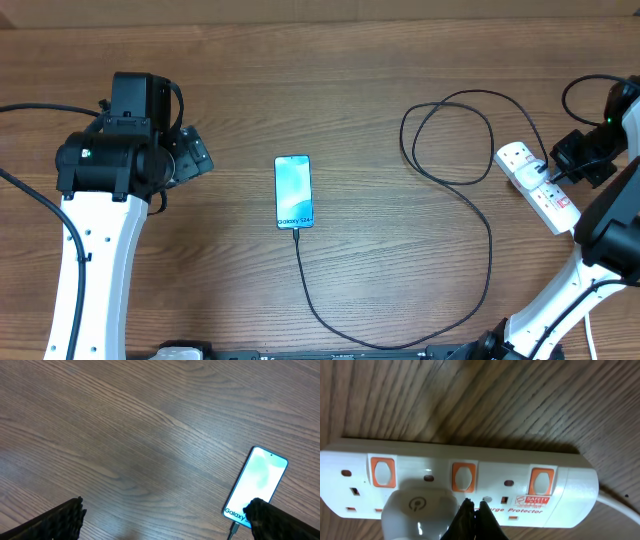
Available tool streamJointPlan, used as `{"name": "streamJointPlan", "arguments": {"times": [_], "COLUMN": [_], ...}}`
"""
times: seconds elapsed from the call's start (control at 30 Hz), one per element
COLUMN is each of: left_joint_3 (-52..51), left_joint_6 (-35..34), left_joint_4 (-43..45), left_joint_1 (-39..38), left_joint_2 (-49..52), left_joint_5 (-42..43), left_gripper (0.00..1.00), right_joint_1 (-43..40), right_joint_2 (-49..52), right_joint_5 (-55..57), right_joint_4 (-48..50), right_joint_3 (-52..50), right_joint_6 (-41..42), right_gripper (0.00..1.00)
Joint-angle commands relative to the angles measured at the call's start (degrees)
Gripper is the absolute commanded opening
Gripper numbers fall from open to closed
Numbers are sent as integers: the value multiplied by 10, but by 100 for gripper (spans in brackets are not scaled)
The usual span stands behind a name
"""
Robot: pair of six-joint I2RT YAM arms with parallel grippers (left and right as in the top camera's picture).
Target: Plug charger to phone and switch on socket
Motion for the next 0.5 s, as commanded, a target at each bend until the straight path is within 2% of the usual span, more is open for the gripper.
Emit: {"name": "streamJointPlan", "arguments": {"times": [0.0,0.47], "left_joint_3": [2,2], "left_joint_6": [-9,-9], "left_joint_4": [0,-1], "left_joint_1": [-3,-3], "left_joint_2": [-7,-7], "left_joint_5": [2,2], "left_gripper": [100,100], "right_joint_1": [-7,3], "right_joint_2": [2,46], "right_joint_5": [-5,-8], "right_joint_4": [7,6], "right_joint_3": [4,4], "right_joint_6": [-7,-7], "right_gripper": [4,4]}}
